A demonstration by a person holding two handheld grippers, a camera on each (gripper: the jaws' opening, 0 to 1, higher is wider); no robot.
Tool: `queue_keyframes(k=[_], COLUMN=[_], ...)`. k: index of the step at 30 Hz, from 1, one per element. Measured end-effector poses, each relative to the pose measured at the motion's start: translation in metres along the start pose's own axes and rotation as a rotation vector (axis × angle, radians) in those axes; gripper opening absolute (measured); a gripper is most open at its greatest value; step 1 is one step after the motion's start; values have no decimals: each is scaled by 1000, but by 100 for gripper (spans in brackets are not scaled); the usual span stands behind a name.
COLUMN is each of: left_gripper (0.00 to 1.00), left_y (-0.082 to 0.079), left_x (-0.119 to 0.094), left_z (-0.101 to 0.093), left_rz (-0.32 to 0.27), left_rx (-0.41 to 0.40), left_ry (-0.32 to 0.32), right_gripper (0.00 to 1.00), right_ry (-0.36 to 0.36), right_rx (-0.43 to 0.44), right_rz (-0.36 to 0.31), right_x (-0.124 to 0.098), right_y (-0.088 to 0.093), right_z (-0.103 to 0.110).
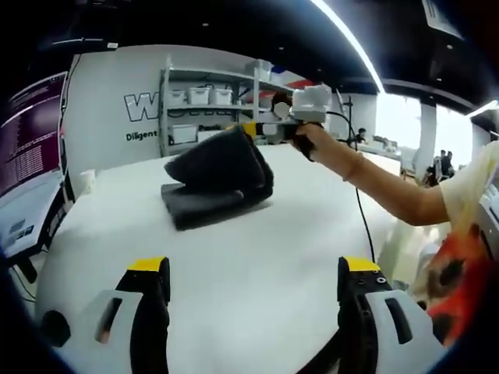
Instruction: Open the folded towel by lifting each exposed corner and separating the folded layers until the towel lies flat within the target outline without major curled edges
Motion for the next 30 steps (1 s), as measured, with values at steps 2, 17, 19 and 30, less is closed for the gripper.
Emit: queue_keyframes(k=[2, 17, 19, 30], left_gripper=[86, 86, 86, 86], left_y=[0, 3, 3, 1], left_x=[0, 1, 1, 2], left_z=[0, -4, -5, -8], left_rz=[2, 13, 18, 21], left_rx=[1, 4, 7, 10], left_ry=[0, 5, 7, 12], right_gripper=[0, 0, 0, 0], right_ry=[22, 110, 124, 178], right_rx=[23, 33, 44, 49], right_rz=[-17, -16, -12, 33], right_x=[-5, -40, -44, -59], right_y=[-2, 16, 21, 45], right_z=[-10, -43, -50, -73])
Point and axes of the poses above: the point that each gripper's makers call its tool centre point, and the gripper's own axes: x roughly forward along the fingers, z roughly to its left, y roughly out of its underside, the point moved 4 cm from there along -x, roughly backward along the fingers, and after that the axes turned 5 degrees about x, right-handed, at the moved point
